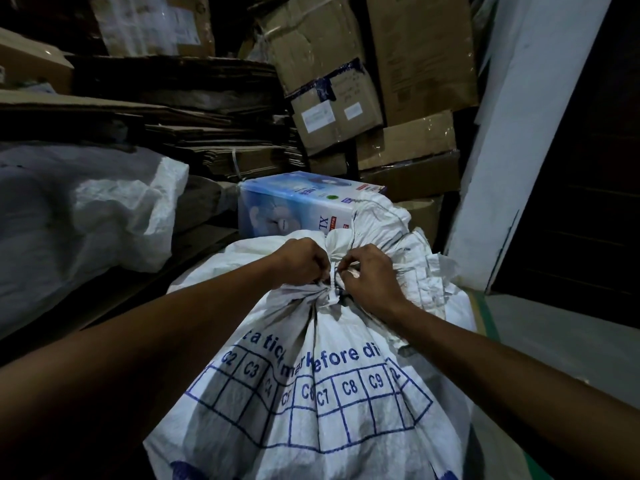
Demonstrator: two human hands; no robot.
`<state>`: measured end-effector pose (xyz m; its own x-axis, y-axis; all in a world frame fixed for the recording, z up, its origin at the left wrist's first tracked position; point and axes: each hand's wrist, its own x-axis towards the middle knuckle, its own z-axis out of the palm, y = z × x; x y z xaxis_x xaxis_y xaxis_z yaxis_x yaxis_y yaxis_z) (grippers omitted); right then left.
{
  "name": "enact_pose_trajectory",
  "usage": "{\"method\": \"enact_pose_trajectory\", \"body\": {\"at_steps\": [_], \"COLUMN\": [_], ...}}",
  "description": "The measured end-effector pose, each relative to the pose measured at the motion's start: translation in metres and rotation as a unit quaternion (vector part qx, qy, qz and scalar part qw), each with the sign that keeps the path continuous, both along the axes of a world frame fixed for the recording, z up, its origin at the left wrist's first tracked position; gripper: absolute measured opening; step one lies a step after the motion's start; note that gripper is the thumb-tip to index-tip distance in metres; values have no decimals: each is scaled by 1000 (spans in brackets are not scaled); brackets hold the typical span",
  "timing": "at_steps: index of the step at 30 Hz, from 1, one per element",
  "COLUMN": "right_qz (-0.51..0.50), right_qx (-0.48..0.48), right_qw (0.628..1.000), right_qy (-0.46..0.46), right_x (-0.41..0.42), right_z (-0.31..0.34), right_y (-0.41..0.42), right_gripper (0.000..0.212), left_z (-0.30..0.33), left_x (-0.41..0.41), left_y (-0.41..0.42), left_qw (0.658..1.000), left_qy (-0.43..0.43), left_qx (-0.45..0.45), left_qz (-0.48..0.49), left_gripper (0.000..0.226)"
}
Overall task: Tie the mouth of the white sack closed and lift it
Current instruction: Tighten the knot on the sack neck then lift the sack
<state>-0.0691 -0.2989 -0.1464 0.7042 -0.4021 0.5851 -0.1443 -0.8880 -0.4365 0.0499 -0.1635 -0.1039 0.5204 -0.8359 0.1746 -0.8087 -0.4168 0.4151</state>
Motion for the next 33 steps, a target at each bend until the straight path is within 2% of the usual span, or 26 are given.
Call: {"method": "enact_pose_trajectory", "body": {"at_steps": [7,13,17,20,24,29,33], "right_qz": [-36,7,-21,-31,-37,-25,-18], "right_qx": [-18,62,120,173,180,145,109], "right_qw": [999,996,991,984,983,989,993], "right_qy": [11,69,52,25,-18,-33,-33], "right_x": [7,12,11,12,9,4,3], "right_z": [3,10,13,14,15,21,17], "right_y": [3,-10,-6,-2,-3,1,2], "right_gripper": [14,16,9,5,6,8,8], "left_z": [-2,-5,-4,0,4,2,5], "left_x": [2,3,2,3,3,0,-3], "left_y": [1,0,-1,-1,2,0,-3], "left_qw": [1000,1000,998,992,983,988,992], "left_qy": [14,24,50,90,142,119,104], "left_qx": [-8,-15,-45,-85,-106,-96,-42], "left_qz": [-1,6,16,32,37,36,50], "left_gripper": [26,21,6,15,23,37,41]}}
